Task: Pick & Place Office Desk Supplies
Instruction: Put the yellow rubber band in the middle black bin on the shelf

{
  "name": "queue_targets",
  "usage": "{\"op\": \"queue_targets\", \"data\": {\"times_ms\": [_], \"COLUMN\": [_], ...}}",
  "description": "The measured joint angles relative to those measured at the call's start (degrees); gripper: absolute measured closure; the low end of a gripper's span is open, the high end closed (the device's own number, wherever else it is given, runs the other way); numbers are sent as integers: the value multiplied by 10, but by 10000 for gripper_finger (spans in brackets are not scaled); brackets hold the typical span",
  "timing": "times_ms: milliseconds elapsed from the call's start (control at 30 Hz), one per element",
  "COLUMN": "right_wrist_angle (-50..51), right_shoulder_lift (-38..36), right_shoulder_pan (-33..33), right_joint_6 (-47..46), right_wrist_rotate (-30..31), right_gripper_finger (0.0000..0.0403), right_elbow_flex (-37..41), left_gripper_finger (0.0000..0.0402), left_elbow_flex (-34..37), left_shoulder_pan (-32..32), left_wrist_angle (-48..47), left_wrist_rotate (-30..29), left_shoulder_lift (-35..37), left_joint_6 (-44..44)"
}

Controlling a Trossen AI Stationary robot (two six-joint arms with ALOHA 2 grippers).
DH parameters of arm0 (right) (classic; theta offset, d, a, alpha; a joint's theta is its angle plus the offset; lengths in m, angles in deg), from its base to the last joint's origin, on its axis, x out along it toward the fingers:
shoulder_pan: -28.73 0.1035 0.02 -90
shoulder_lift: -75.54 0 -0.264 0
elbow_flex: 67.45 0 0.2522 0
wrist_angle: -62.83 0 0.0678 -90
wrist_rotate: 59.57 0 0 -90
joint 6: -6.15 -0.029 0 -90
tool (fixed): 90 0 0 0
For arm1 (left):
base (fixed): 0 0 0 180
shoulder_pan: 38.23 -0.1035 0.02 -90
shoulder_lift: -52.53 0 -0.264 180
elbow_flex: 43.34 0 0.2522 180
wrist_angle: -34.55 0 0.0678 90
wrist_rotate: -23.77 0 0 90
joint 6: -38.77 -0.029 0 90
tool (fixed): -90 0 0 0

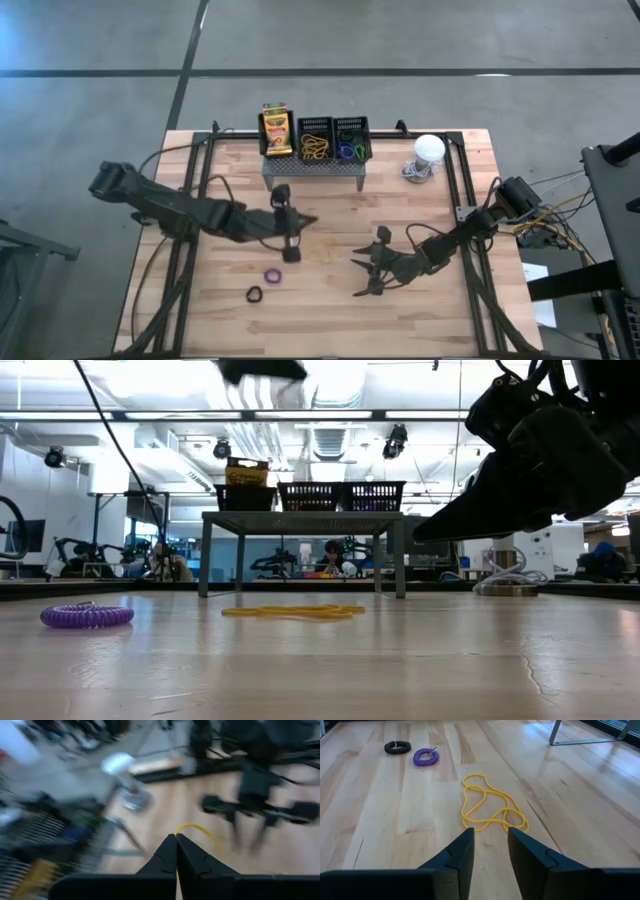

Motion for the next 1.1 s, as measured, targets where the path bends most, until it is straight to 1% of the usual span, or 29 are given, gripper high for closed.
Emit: {"op": "queue_targets", "data": {"times_ms": [100,200,333,467,533,633,767,867,900,1000,1100], "right_wrist_angle": [0,1,5,8,10,12,12,12,12,12,12], "right_shoulder_lift": [0,0,0,0,0,0,0,0,0,0,0], "right_shoulder_pan": [0,0,0,0,0,0,0,0,0,0,0], "right_joint_6": [-1,-3,-7,-8,-10,-11,-11,-11,-11,-11,-11], "right_wrist_rotate": [0,0,0,0,0,0,0,0,0,0,0], "right_gripper_finger": [294,292,291,296,298,298,296,299,300,303,306], "right_elbow_flex": [0,0,0,0,0,0,1,1,1,1,1], "left_gripper_finger": [401,401,401,401,401,401,401,396,394,381,350], "left_elbow_flex": [-63,-102,-125,-120,-113,-98,-70,-40,-30,-14,-12], "left_shoulder_pan": [-21,-54,-120,-200,-241,-298,-357,-385,-390,-399,-406], "left_wrist_angle": [-29,-42,-40,-21,-21,-11,12,44,58,83,81], "left_wrist_rotate": [-37,-54,-56,-51,-31,18,102,169,182,187,187], "left_shoulder_lift": [-6,-6,-6,-9,-10,-10,-10,-10,-10,-10,-10], "left_joint_6": [-65,-111,-142,-159,-159,-149,-104,-86,-87,-87,-100]}}
